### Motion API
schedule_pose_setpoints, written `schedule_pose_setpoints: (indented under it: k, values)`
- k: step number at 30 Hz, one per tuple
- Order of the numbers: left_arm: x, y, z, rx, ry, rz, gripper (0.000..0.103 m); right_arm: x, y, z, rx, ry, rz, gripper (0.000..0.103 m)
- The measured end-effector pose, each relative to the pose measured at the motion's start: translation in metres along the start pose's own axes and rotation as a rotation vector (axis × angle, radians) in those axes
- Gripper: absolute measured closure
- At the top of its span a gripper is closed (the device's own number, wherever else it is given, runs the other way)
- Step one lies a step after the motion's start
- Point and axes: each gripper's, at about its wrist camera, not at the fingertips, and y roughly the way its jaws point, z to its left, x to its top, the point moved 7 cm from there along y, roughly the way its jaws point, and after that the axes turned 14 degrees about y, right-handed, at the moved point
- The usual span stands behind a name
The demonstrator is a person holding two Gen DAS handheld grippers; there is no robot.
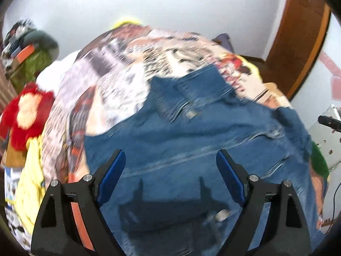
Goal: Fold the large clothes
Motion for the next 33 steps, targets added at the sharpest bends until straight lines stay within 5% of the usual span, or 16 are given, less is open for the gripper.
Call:
schedule_pose_setpoints:
  k: [7, 14, 18, 26, 29, 33]
  values:
    - [0.031, 0.031, -0.060, -0.087, 0.079, 0.007, 0.015, 0.006, 0.006, -0.083, -0.059, 0.181, 0.029, 0.021]
    - [0.030, 0.072, -0.108, -0.154, 0.140, 0.086, 0.015, -0.018, 0.041, -0.152, -0.055, 0.406, 0.134, 0.021]
    - [0.020, 0.095, -0.120, -0.181, 0.143, 0.136, 0.015, -0.031, 0.065, -0.174, 0.004, 0.559, 0.214, 0.021]
    - [0.004, 0.119, -0.123, -0.202, 0.118, 0.189, 0.015, -0.020, 0.095, -0.187, 0.051, 0.685, 0.208, 0.021]
    - [0.004, 0.118, -0.123, -0.199, 0.122, 0.186, 0.015, -0.014, 0.103, -0.186, 0.018, 0.695, 0.190, 0.031]
    - [0.005, 0.114, -0.120, -0.202, 0.110, 0.186, 0.015, -0.008, 0.107, -0.185, -0.029, 0.693, 0.149, 0.061]
